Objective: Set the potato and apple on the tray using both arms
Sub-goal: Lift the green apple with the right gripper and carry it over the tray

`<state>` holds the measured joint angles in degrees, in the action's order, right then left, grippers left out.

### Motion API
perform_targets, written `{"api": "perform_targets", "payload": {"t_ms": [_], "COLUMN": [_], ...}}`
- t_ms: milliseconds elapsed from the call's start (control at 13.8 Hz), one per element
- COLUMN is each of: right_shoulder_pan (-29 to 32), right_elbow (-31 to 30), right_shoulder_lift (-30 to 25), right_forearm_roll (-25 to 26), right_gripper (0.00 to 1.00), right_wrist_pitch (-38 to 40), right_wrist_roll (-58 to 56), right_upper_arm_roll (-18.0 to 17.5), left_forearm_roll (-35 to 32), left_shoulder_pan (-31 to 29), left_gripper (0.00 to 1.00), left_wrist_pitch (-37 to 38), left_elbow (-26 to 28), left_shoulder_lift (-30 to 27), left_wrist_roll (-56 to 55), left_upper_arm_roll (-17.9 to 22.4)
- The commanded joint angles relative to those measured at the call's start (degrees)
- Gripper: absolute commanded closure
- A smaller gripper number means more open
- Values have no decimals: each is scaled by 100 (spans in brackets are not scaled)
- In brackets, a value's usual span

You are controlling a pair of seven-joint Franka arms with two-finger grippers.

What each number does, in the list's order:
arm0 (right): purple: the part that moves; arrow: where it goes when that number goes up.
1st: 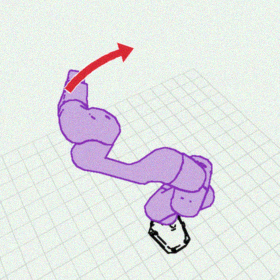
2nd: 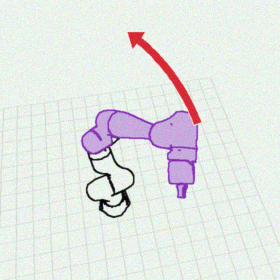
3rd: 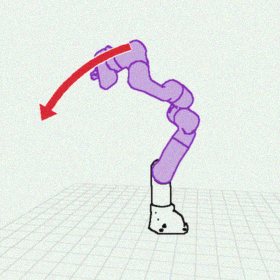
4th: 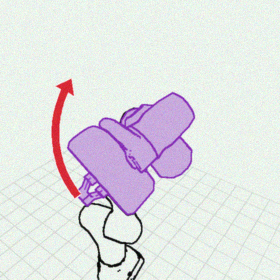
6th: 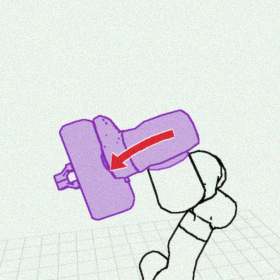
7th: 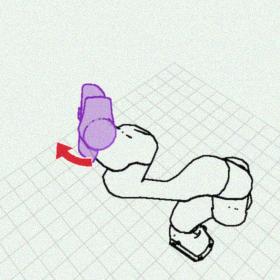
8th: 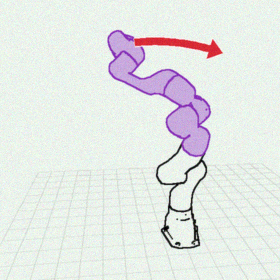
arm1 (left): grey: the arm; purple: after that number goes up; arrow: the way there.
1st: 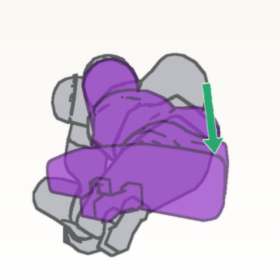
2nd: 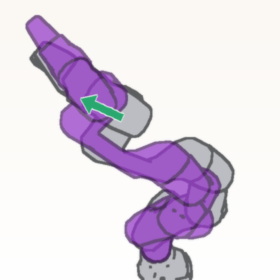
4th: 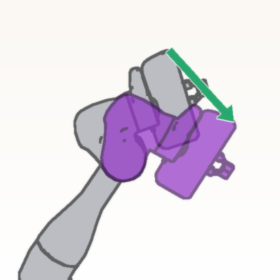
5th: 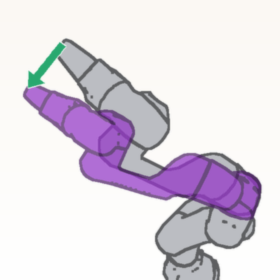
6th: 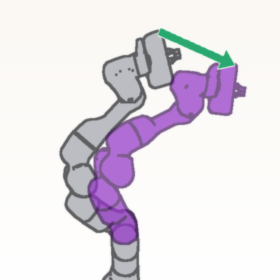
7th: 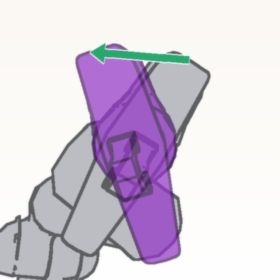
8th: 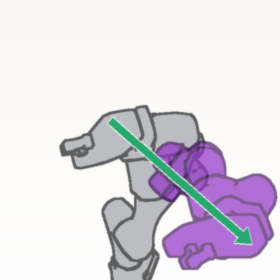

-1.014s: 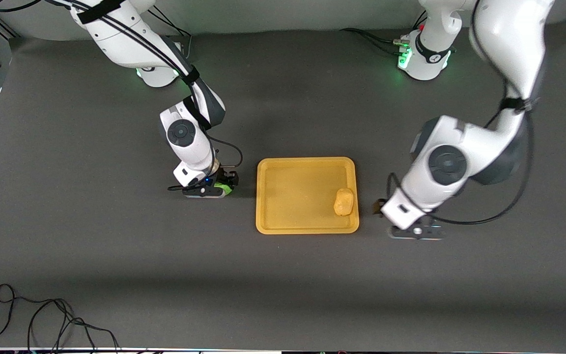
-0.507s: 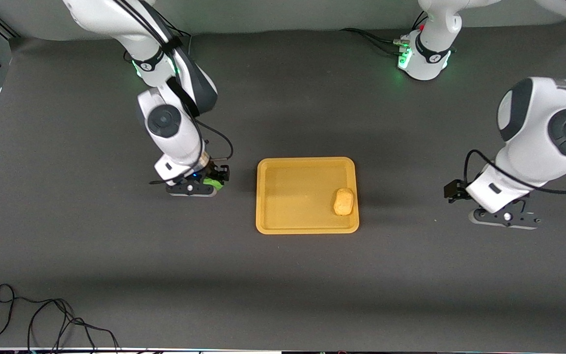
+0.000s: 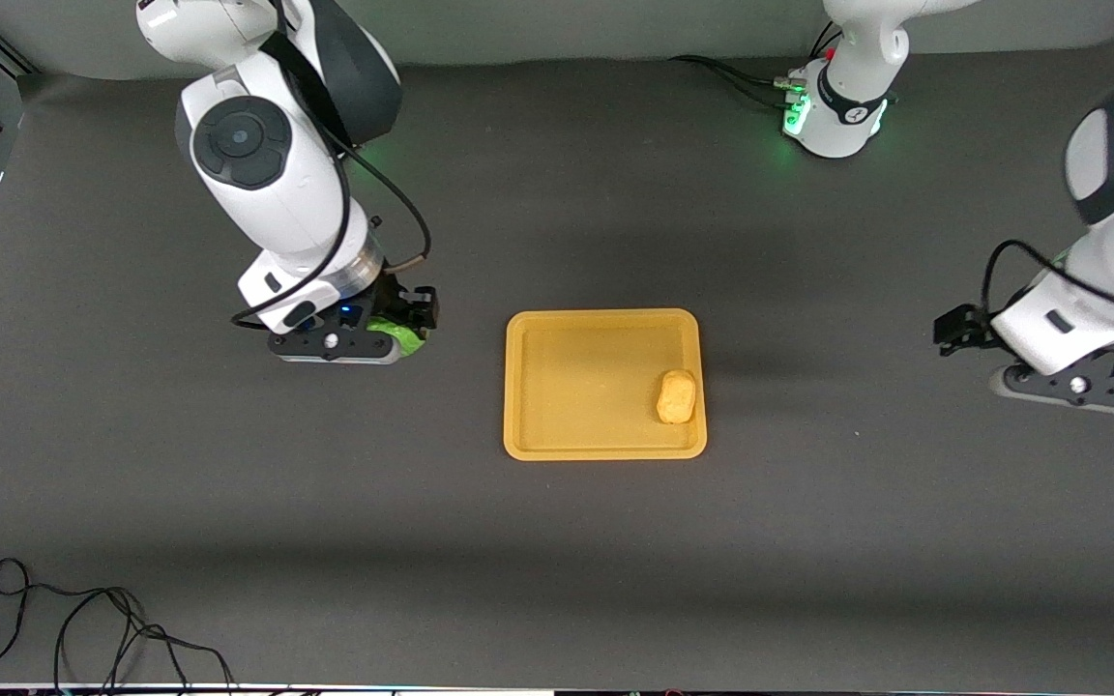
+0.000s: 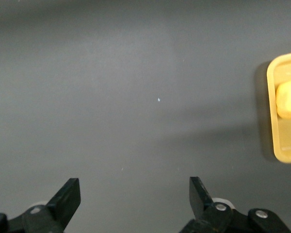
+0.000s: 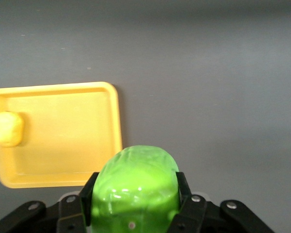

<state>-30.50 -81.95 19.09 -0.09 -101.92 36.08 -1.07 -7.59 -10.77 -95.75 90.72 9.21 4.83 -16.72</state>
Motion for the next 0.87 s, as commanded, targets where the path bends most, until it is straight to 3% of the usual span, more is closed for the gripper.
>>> {"api": "perform_targets", "payload": {"t_ms": [0,145,290,362,797], "right_shoulder_pan": [-691,-1087,-1334,-1405,-1406], "right_elbow": [1432,2075,2498,2535,2456], "right_shoulder_lift": [1094,1639,2149,2334,3451], "right_forearm_roll": [-26,-17,-9,-8,211], "right_gripper": [50,50,50,50,50], "right_wrist_pitch": [339,331,235,69,-1372], "right_wrist_roll": [888,1609,1980,2051,2052], "right_upper_arm_roll": [10,10,10,10,54], "left_forearm_roll": [100,108,109,109,592], "left_shoulder_pan": [-197,-468,-584,-706,-751], "left_gripper": [0,0,0,0,0], "left_wrist_pitch": [346,364,163,5,-40], "left_elbow": [-283,-204,399,603,649], "left_shoulder_lift": [20,-103,-488,-612,-623], "left_wrist_roll": [482,877,1063,1081,1195], "left_upper_arm_roll": [-16,-16,2,-7,98]}}
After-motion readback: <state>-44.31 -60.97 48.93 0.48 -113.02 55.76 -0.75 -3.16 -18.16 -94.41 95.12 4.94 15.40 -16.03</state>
